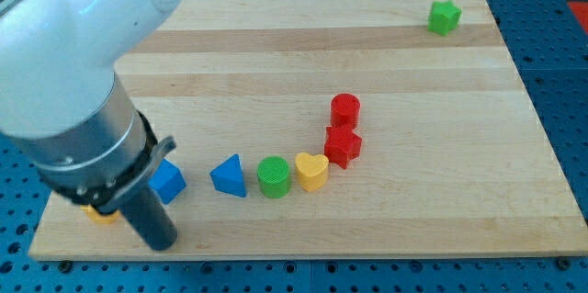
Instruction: Move the blue triangle parallel to the left of the red star
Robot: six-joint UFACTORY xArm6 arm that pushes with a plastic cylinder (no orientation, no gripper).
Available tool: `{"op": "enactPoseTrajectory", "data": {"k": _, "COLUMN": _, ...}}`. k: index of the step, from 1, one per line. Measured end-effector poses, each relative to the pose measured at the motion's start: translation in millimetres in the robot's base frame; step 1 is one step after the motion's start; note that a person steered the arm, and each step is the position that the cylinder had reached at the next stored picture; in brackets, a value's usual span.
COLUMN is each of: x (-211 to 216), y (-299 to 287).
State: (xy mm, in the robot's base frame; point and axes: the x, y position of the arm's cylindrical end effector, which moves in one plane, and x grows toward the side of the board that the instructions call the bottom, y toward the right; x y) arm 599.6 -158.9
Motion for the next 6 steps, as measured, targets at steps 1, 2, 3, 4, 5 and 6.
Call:
{"op": "enactPoseTrajectory", "data": {"k": 1, "x": -31.6, "y": -0.2}}
{"op": "enactPoseTrajectory", "data": {"k": 2, "x": -32.3, "y": -0.2}}
{"op": "enactPoseTrajectory", "data": {"k": 3, "x": -39.0, "y": -0.2}}
{"op": "enactPoseTrajectory", "data": {"k": 4, "x": -38.1, "y": -0.2}}
{"op": "enactPoseTrajectory", "data": {"k": 5, "x": 17.6, "y": 36.6}}
{"op": "enactPoseTrajectory", "data": {"k": 6, "x": 18.7, "y": 54.0}}
